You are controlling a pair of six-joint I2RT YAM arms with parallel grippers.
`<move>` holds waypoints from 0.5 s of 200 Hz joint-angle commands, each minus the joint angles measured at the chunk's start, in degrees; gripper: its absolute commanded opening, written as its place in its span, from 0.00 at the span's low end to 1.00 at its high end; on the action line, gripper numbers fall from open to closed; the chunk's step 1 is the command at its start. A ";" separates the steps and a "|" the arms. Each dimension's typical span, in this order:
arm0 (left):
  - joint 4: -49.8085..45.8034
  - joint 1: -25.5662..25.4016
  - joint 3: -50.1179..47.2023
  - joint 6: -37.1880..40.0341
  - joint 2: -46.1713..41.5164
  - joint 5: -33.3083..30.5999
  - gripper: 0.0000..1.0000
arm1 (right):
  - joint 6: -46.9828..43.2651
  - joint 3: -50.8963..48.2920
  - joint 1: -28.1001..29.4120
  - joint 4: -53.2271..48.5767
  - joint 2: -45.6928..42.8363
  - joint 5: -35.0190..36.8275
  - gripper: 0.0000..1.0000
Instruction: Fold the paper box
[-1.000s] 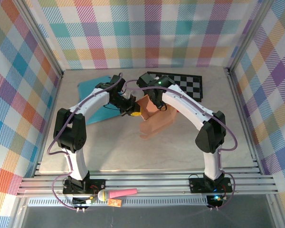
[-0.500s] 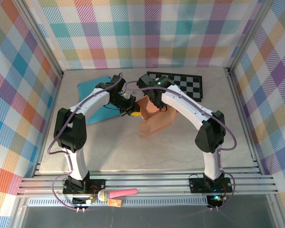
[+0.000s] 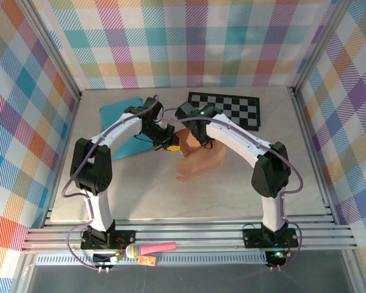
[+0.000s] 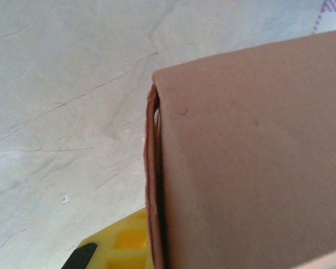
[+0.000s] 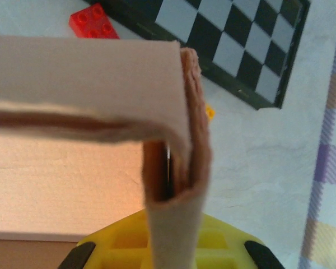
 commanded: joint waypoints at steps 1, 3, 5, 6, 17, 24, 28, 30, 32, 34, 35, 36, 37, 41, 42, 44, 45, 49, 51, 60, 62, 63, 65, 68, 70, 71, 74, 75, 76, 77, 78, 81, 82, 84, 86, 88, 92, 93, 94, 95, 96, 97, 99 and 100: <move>-1.37 0.11 -1.70 -0.60 -0.32 -4.78 0.00 | 6.89 -4.80 1.78 -0.49 -1.85 -5.48 0.00; -1.37 0.11 -1.98 -0.61 -0.40 -5.17 0.00 | 7.41 -5.26 1.77 -0.41 -1.84 -5.83 0.00; -1.26 0.05 -2.32 -0.67 -0.48 -5.51 0.00 | 7.94 -5.57 1.75 -0.28 -1.90 -6.15 0.00; -1.23 0.04 -2.58 -0.69 -0.54 -5.72 0.00 | 8.14 -5.85 1.79 -0.17 -1.91 -6.36 0.00; 0.07 -0.10 -5.05 -1.35 -1.19 -7.20 0.00 | 10.15 -8.16 2.38 0.87 -2.09 -7.72 0.00; 0.99 -0.29 -6.75 -1.77 -1.59 -8.45 0.00 | 11.15 -9.61 2.68 1.76 -2.23 -8.40 0.00; 1.45 -0.47 -7.69 -1.96 -1.80 -9.37 0.00 | 11.59 -10.37 2.92 2.36 -2.27 -8.80 0.00; 1.73 -0.54 -8.23 -2.04 -1.89 -9.82 0.00 | 11.81 -10.76 2.96 2.52 -2.34 -8.94 0.00; 2.06 -0.62 -8.73 -2.15 -2.02 -10.21 0.00 | 12.13 -11.10 3.08 2.81 -2.36 -9.11 0.00; 2.41 -0.64 -9.26 -2.29 -2.12 -10.53 0.00 | 12.39 -11.43 3.20 2.99 -2.43 -9.17 0.00; 2.63 -0.70 -9.52 -2.37 -2.19 -10.69 0.00 | 12.52 -11.63 3.26 3.09 -2.44 -9.18 0.00; 2.83 -0.73 -9.83 -2.41 -2.23 -10.85 0.00 | 12.63 -11.82 3.29 3.23 -2.45 -9.23 0.00; 3.10 -0.79 -10.11 -2.48 -2.25 -10.98 0.00 | 12.69 -11.96 3.35 3.34 -2.49 -9.30 0.00; 4.00 -0.97 -11.23 -2.85 -2.39 -11.37 0.00 | 13.30 -12.64 3.47 3.78 -2.54 -9.63 0.00; 4.26 -1.00 -11.52 -2.96 -2.42 -11.46 0.00 | 13.41 -12.85 3.49 3.88 -2.58 -9.72 0.00; 4.78 -1.09 -12.00 -3.20 -2.46 -11.59 0.00 | 13.55 -13.18 3.54 4.16 -2.62 -9.90 0.00; 5.05 -1.15 -12.34 -3.35 -2.45 -11.70 0.00 | 13.58 -13.34 3.56 4.25 -2.62 -9.99 0.00; 6.02 -1.28 -13.34 -3.83 -2.59 -12.04 0.00 | 14.03 -13.85 3.61 4.62 -2.69 -10.28 0.00; 6.39 -1.31 -13.84 -4.07 -2.61 -12.24 0.00 | 14.21 -14.16 3.66 4.71 -2.64 -10.39 0.00; 8.29 -1.79 -15.75 -5.08 -2.84 -13.27 0.02 | 15.13 -15.21 3.76 5.30 -2.63 -11.01 0.00; 8.69 -1.92 -16.13 -5.31 -2.87 -13.47 0.03 | 15.31 -15.44 3.81 5.48 -2.69 -11.03 0.00; 8.89 -1.96 -16.30 -5.42 -2.97 -13.61 0.03 | 15.35 -15.53 3.83 5.57 -2.71 -11.08 0.00; 9.26 -2.10 -16.64 -5.61 -3.01 -13.93 0.04 | 15.41 -15.77 3.89 5.63 -2.65 -11.20 0.00; 9.79 -2.23 -17.14 -5.96 -3.12 -14.28 0.05 | 15.60 -16.05 4.00 5.84 -2.63 -11.25 0.00; 10.14 -2.36 -17.42 -6.19 -3.23 -14.69 0.05 | 15.70 -16.23 4.02 5.88 -2.63 -11.16 0.00; 10.32 -2.40 -17.60 -6.30 -3.28 -14.88 0.06 | 15.76 -16.27 4.07 5.90 -2.63 -11.14 0.00; 10.85 -2.62 -18.02 -6.66 -3.43 -15.37 0.07 | 16.01 -16.57 4.11 5.96 -2.63 -11.13 0.00; 11.02 -2.70 -18.21 -6.80 -3.46 -15.52 0.08 | 16.09 -16.66 4.11 6.02 -2.63 -11.13 0.00; 11.20 -2.74 -18.39 -6.91 -3.52 -15.69 0.08 | 16.13 -16.75 4.11 6.10 -2.63 -11.17 0.00; 11.37 -2.81 -18.53 -7.01 -3.60 -15.81 0.09 | 16.24 -16.84 4.11 6.10 -2.63 -11.19 0.00; 11.55 -2.89 -18.64 -7.11 -3.68 -15.97 0.09 | 16.29 -16.93 4.16 6.14 -2.63 -11.16 0.00; 12.01 -3.06 -19.00 -7.44 -3.80 -16.47 0.11 | 16.46 -17.18 4.20 6.24 -2.70 -11.15 0.00; 12.13 -3.10 -19.14 -7.50 -3.91 -16.60 0.11 | 16.44 -17.28 4.20 6.26 -2.71 -11.18 0.00; 12.36 -3.19 -19.35 -7.71 -3.93 -16.85 0.12 | 16.61 -17.39 4.20 6.33 -2.71 -11.14 0.00; 12.65 -3.28 -19.58 -7.86 -4.05 -17.18 0.12 | 16.67 -17.48 4.20 6.39 -2.72 -11.20 0.00; 12.92 -3.44 -19.77 -8.07 -4.14 -17.46 0.13 | 16.80 -17.64 4.25 6.43 -2.72 -11.17 0.00; 13.37 -3.69 -20.17 -8.43 -4.39 -18.06 0.13 | 16.99 -17.90 4.29 6.48 -2.72 -11.11 0.00; 13.47 -3.72 -20.29 -8.52 -4.43 -18.23 0.13 | 17.06 -17.99 4.29 6.46 -2.76 -11.12 0.00; 13.57 -3.78 -20.36 -8.56 -4.45 -18.45 0.13 | 17.10 -18.03 4.24 6.45 -2.78 -11.04 0.00; 13.66 -3.81 -20.43 -8.67 -4.50 -18.56 0.13 | 17.20 -18.05 4.27 6.49 -2.84 -11.04 0.00; 13.70 -3.87 -20.51 -8.73 -4.53 -18.70 0.13 | 17.30 -18.15 4.28 6.51 -2.86 -10.99 0.00; 13.86 -3.94 -20.64 -8.84 -4.58 -18.77 0.13 | 17.35 -18.24 4.28 6.52 -2.88 -11.02 0.00; 14.08 -3.98 -20.85 -9.04 -4.75 -19.11 0.13 | 17.43 -18.25 4.29 6.60 -2.95 -11.03 0.00; 14.13 -4.04 -20.94 -9.13 -4.79 -19.28 0.13 | 17.46 -18.34 4.29 6.61 -3.01 -11.04 0.00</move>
